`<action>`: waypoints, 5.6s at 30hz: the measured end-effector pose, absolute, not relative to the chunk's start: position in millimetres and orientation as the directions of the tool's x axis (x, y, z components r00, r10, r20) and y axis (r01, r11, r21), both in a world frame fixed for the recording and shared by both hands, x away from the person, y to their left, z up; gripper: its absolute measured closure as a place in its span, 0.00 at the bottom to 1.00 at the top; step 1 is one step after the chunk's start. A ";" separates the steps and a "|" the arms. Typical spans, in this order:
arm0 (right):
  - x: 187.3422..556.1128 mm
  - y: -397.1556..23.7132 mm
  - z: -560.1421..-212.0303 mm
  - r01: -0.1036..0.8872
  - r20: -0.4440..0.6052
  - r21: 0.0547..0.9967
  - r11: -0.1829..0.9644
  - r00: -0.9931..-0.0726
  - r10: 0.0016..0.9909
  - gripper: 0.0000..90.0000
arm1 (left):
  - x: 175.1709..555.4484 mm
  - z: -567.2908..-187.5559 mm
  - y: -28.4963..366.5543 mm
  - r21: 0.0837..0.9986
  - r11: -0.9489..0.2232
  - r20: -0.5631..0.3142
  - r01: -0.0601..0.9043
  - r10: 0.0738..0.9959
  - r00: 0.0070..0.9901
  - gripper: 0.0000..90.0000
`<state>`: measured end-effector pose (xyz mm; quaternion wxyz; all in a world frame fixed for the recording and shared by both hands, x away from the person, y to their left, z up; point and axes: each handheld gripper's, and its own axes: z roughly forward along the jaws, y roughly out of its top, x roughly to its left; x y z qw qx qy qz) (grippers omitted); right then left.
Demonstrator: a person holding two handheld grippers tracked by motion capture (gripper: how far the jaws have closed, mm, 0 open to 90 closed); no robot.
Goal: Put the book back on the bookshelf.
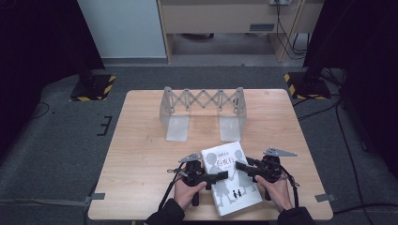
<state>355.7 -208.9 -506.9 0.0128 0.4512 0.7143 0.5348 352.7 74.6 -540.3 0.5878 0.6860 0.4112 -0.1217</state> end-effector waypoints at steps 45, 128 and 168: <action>357.1 -246.0 -502.1 0.516 0.391 0.855 -0.062 -0.561 0.730 0.29 | 352.3 -482.3 100.8 0.733 0.091 -0.642 0.675 0.421 0.641 0.58; 368.1 -267.3 -538.6 0.644 0.005 0.714 0.274 -0.396 0.918 0.07 | 462.5 -408.8 177.4 0.937 0.033 -0.147 0.349 0.941 0.306 0.59; 367.7 -266.4 -538.8 0.647 0.006 0.714 0.270 -0.390 0.921 0.06 | 397.8 -454.2 182.5 0.952 -0.044 -0.058 0.301 0.945 0.321 0.57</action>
